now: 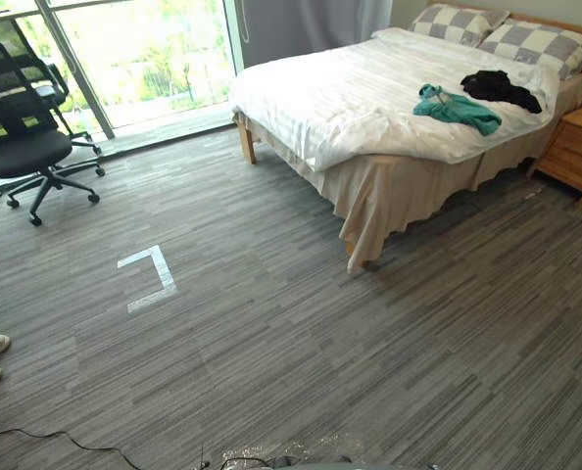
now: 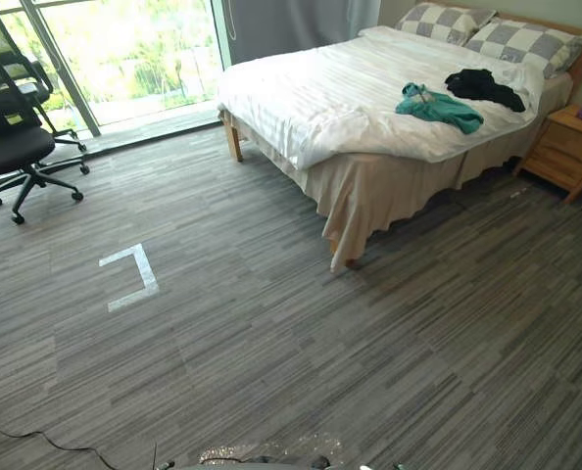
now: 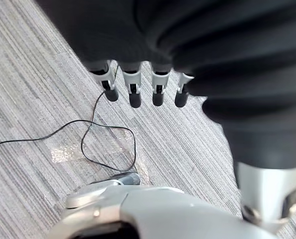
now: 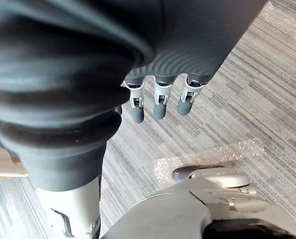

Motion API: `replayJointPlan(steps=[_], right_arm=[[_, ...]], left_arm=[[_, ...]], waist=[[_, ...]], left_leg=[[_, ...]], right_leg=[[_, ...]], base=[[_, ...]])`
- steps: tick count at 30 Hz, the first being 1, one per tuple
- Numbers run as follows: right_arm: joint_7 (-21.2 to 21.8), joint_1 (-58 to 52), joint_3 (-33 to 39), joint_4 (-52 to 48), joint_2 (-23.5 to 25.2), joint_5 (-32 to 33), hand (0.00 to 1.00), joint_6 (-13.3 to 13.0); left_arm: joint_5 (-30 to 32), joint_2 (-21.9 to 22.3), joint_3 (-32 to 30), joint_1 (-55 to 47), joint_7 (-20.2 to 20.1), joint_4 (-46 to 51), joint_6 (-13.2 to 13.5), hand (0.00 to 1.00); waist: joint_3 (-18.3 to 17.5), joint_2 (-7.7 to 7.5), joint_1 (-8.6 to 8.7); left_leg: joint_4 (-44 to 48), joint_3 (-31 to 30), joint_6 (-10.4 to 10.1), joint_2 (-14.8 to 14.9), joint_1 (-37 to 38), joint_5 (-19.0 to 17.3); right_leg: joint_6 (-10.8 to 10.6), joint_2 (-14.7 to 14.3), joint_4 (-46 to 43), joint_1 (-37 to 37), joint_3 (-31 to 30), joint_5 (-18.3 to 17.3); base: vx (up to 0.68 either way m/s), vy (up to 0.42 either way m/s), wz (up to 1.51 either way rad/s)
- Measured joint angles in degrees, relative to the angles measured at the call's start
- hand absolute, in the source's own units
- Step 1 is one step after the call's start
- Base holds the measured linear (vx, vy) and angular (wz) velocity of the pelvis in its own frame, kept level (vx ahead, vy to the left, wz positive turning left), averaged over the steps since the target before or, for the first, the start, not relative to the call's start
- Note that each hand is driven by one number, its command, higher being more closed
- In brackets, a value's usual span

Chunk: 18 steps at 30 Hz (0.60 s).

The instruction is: Tidy the bed and pick cloth on bed and put in laundry

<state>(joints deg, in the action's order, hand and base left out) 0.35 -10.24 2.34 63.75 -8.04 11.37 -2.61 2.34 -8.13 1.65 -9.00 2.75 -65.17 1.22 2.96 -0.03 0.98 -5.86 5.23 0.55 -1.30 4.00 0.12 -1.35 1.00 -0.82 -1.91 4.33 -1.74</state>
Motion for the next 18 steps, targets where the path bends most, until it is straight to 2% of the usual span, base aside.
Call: replayJointPlan(steps=[2, 6, 9, 14, 18], right_arm=[[0.0, 0.3, 0.1, 0.8, 0.1, -0.1, 0.0, -0.2], [0.0, 2.3, 0.2, 2.7, 0.3, -0.2, 0.0, -0.3], [0.1, 2.6, 0.2, 2.9, 0.4, -0.2, 0.0, -0.3], [0.1, 3.0, 1.7, 2.9, 0.7, -0.2, 0.0, -0.3], [0.0, 4.5, 2.4, 2.7, 0.8, -0.2, 0.0, -0.8]], left_arm=[[0.0, 0.0, 0.0, 0.3, -0.1, -0.2, 0.2, 0.0], [0.1, -0.4, -0.1, 1.3, -0.1, -0.2, 0.4, 0.0], [0.6, -0.5, 0.0, 1.4, -0.1, -0.2, 0.6, 0.0], [0.6, -0.5, 0.0, 1.6, -0.1, -0.2, 0.8, 0.0], [0.6, -0.5, 0.0, 2.2, -0.2, -0.1, 1.5, 0.0]], waist=[[0.2, -0.11, -0.2], [2.1, -0.32, -0.15], [2.1, -0.35, -0.12], [2.4, -0.28, -0.05], [4.2, -0.09, -0.05]], left_leg=[[0.0, 0.0, 0.7, -0.2, 0.7, 0.5], [0.4, 0.2, 0.8, -0.9, 1.8, 0.6], [0.4, 0.4, 0.7, -0.9, 2.0, 0.6], [0.4, 0.5, 0.7, -0.8, 2.7, 0.6], [0.3, 1.2, 0.7, -0.6, 2.4, 0.6]], right_leg=[[0.4, 0.1, 1.2, -1.6, 0.4, 0.3], [0.5, 0.7, 2.4, -3.0, 0.5, 0.3], [0.3, 0.7, 2.4, -3.2, 0.5, 0.4], [0.1, 0.7, 2.4, -3.9, 0.5, 0.2], [-0.1, 0.6, 2.3, -3.4, 0.0, 0.1]], base=[[0.23, 0.073, 0.11], [0.17, 0.028, 0.02], [0.09, -0.002, 0.0], [0.02, -0.006, 0.0], [-0.1, -0.025, -0.04]])
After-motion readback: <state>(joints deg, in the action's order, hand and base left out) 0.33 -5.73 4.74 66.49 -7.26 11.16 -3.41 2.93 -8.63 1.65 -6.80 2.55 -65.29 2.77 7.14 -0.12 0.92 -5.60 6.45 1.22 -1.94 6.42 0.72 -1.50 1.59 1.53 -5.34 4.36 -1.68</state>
